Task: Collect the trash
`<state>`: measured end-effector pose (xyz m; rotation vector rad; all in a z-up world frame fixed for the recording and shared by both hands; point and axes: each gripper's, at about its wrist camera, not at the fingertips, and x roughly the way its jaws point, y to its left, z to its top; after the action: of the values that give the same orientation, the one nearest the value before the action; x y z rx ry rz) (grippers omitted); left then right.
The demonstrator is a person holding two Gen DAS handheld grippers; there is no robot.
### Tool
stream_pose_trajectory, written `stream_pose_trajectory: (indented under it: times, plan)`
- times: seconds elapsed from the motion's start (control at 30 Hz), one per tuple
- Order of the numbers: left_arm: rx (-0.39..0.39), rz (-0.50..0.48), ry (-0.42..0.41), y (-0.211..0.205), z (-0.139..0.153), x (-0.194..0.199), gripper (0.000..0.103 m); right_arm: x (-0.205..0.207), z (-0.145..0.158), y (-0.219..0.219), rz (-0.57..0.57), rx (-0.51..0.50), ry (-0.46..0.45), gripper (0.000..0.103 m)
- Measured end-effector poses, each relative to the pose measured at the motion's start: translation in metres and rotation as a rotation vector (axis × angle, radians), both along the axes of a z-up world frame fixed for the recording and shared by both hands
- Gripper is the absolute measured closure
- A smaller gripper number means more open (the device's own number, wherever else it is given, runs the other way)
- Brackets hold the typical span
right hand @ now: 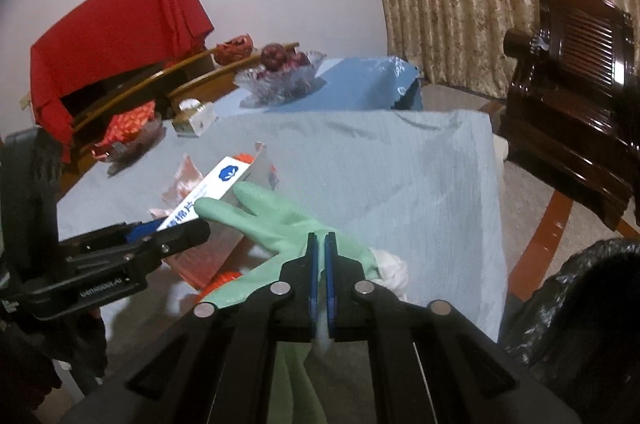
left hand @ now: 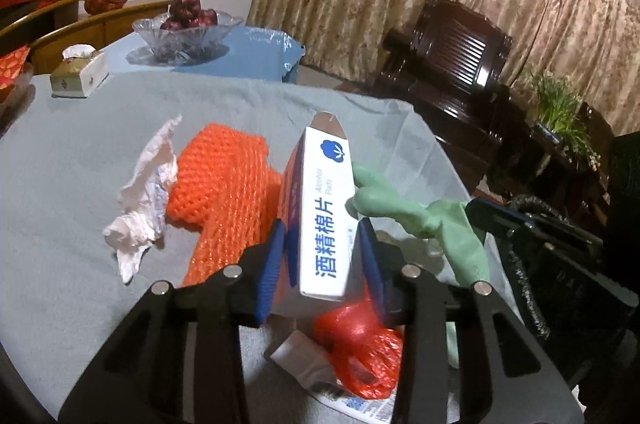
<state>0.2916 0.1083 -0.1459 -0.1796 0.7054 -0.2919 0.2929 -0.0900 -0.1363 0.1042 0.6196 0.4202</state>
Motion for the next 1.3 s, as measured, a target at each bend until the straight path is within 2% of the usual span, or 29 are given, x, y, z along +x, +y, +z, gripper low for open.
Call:
stream_pose_trajectory:
  times: [0.43, 0.7, 1.07, 1.3]
  plan:
    - [0.008, 0.050, -0.025, 0.004, 0.029, -0.027, 0.068, -0.021, 0.037, -0.004, 0.015, 0.004, -0.063, 0.100]
    - [0.017, 0.107, -0.023, 0.021, 0.037, -0.042, 0.068, -0.028, 0.044, -0.009, 0.005, 0.006, -0.065, 0.100]
    - [0.024, 0.055, -0.042, 0.004, 0.050, -0.052, 0.073, -0.037, 0.052, -0.015, 0.008, -0.001, -0.081, 0.100]
    - [0.022, 0.037, 0.017, -0.007, 0.030, -0.049, 0.073, -0.040, 0.047, -0.019, -0.005, 0.011, -0.059, 0.100]
